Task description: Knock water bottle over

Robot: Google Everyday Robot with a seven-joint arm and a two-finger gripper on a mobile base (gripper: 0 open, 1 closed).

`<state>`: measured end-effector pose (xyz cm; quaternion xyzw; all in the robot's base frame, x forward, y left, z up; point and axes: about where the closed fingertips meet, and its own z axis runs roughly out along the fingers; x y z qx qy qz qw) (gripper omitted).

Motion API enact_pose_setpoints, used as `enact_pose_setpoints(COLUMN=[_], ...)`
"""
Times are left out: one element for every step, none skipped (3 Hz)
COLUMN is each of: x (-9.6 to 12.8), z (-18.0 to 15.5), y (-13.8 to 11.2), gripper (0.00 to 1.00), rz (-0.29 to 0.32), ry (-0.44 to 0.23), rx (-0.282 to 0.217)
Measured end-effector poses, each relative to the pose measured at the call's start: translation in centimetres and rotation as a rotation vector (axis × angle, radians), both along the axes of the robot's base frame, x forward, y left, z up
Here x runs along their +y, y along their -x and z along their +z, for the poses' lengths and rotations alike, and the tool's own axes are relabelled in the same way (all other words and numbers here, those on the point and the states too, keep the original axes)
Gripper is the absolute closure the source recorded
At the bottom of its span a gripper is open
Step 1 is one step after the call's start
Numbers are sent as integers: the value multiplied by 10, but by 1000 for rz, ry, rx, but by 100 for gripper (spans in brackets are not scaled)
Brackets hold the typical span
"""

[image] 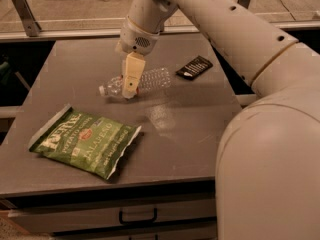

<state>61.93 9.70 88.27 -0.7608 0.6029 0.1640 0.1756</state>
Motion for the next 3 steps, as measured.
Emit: enact_pose_setpoints(x=[-24, -85, -161], z=[7, 33, 70], y=[-13, -35, -45], gripper=[0, 0, 0], rz=[-73, -221, -387], ry=[-65, -198, -315], rx=[-16, -98, -236])
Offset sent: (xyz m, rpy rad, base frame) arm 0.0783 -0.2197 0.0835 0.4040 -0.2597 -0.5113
